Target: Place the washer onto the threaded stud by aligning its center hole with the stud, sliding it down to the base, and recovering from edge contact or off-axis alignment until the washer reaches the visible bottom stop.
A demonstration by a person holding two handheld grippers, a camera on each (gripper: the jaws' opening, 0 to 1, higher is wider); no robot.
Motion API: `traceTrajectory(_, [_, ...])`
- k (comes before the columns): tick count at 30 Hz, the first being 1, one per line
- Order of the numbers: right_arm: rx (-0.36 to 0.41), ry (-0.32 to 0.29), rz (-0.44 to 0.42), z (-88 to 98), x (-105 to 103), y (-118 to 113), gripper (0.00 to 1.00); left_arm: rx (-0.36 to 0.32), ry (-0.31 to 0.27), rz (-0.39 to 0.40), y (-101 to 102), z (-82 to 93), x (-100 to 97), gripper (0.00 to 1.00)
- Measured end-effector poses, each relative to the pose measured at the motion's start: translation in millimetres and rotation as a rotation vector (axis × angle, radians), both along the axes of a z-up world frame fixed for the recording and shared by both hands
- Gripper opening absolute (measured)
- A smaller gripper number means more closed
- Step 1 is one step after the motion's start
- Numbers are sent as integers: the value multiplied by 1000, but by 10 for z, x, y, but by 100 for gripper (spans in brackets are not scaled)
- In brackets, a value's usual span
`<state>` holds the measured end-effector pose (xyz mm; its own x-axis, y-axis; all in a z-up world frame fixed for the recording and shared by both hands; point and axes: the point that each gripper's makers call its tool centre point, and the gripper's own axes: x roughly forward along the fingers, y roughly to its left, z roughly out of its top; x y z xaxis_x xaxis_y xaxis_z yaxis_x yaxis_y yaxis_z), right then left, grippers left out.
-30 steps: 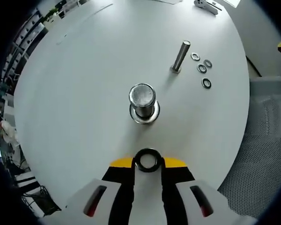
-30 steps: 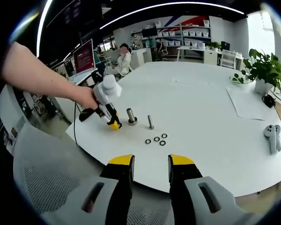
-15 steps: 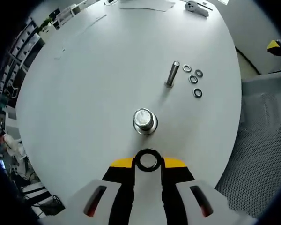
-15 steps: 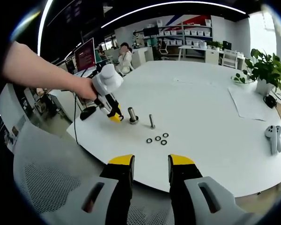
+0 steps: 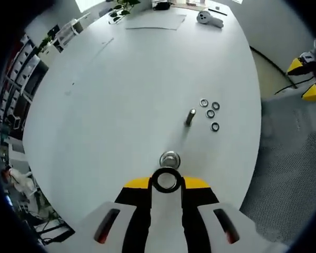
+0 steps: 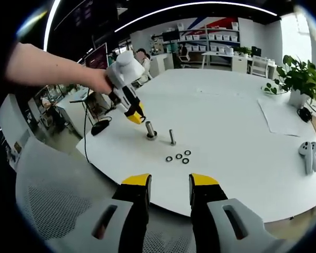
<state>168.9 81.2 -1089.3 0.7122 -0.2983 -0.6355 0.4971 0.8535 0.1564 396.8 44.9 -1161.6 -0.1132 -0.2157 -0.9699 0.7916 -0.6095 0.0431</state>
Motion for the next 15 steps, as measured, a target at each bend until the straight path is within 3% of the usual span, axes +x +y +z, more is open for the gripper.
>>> traceTrajectory(15, [-4,-2,-8,12,-15,-7,31,39,-37,-79,-120,-115,-67,19])
